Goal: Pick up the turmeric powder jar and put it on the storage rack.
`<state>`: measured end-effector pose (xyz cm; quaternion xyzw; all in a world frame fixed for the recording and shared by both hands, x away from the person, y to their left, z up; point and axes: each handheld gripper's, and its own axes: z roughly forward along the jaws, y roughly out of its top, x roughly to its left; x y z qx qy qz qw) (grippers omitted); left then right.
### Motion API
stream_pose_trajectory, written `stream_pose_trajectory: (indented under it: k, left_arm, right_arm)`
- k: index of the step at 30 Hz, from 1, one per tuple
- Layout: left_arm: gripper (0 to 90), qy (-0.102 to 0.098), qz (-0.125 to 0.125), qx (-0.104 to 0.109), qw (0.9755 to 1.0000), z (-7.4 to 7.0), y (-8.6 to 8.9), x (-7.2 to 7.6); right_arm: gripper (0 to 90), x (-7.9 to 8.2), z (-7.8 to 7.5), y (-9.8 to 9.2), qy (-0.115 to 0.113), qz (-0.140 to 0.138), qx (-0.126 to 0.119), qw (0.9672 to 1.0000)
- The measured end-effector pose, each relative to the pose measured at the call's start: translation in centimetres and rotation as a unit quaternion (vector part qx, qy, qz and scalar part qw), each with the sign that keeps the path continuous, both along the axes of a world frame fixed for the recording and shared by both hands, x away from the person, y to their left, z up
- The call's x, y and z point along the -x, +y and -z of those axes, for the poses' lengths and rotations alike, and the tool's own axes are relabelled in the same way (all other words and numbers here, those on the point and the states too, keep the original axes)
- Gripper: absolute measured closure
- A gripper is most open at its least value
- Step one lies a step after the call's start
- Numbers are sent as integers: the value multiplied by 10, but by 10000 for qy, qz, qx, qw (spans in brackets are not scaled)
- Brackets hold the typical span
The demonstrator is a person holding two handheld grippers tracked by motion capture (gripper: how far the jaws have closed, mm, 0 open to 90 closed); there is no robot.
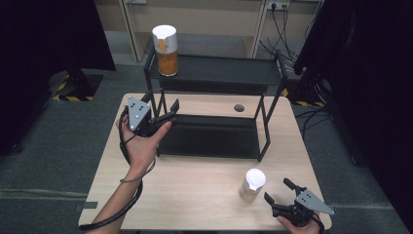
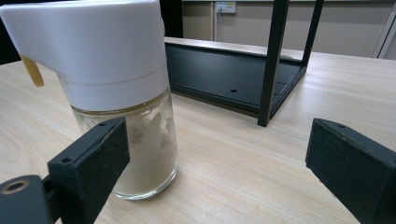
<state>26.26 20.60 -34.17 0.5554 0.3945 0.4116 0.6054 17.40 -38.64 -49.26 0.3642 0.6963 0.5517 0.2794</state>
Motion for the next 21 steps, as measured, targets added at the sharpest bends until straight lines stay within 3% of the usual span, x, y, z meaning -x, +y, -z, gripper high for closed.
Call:
stream_pose_trajectory:
  k: [21]
  left_arm:
    - [137,224,93,-67,9997,38,1,14]
  right_arm:
    - [67,0,0,0,-14,-7,17,10000]
